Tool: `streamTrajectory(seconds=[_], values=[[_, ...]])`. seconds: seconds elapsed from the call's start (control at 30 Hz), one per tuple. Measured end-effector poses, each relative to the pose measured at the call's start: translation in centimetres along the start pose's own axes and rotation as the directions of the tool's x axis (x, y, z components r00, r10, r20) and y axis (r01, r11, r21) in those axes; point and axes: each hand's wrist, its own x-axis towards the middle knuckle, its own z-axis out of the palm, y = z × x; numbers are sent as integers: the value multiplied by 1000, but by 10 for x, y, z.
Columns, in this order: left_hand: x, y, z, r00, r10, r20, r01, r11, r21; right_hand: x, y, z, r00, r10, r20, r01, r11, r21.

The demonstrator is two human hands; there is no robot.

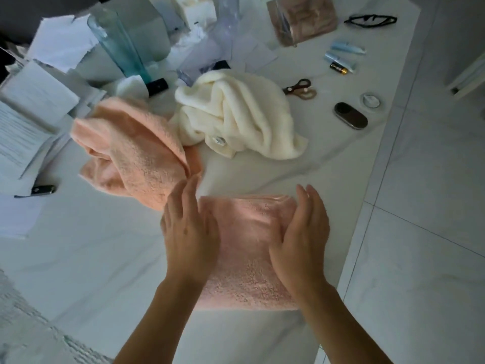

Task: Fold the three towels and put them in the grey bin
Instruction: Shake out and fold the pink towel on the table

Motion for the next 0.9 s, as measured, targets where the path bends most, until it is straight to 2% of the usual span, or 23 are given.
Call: streamTrajectory(seconds=[0.03, 0.1, 0.13, 0.2, 0.27, 0.33, 0.4, 0.47, 0.53, 0.6, 0.67, 0.73, 0.8, 0.9], values=[[-6, 6, -1, 987, 161, 25, -160, 987, -13, -5, -7, 1, 993, -114, 21, 114, 993, -5], [-19, 6, 2, 893, 403, 199, -395, 915, -82, -15, -11, 8, 933, -326, 151, 324, 945, 38], [-22, -2, 4, 844, 432, 318, -427, 900, -90, -18, -11, 13, 896, -377, 235, 381, 924, 32], [-21, -26, 9, 797, 346, 495, -408, 913, 17, -19, -7, 21, 862, -360, 356, 404, 913, -54], [-17, -46, 15, 814, 276, 512, -373, 923, 95, -11, -5, 25, 886, -282, 367, 355, 923, -147], [-11, -52, 21, 820, 280, 500, -358, 931, 66, 2, -5, 30, 924, -186, 335, 263, 944, -201], [-9, -52, 25, 817, 283, 502, -344, 938, 32, 12, -4, 33, 944, -57, 325, 123, 975, -186], [-10, -53, 27, 828, 281, 486, -308, 951, -25, 19, 2, 31, 946, 54, 318, -27, 996, -88], [-12, -53, 25, 860, 208, 466, -166, 978, -128, 21, 8, 22, 936, 128, 327, -150, 988, 44], [-17, -53, 18, 886, 75, 458, 26, 977, -210, 15, 16, 10, 927, 166, 337, -216, 969, 118], [-22, -53, 7, 899, -41, 435, 167, 952, -255, 0, 25, -2, 919, 237, 316, -293, 945, 143], [-25, -58, -6, 881, -157, 447, 315, 899, -305, -21, 28, -15, 869, 366, 333, -434, 887, 159], [-27, -61, -22, 799, -297, 522, 514, 788, -338, -42, 27, -25, 792, 471, 389, -561, 813, 158], [-37, -63, -39, 593, -432, 679, 760, 580, -294, -63, 24, -34, 708, 526, 471, -660, 730, 178]])
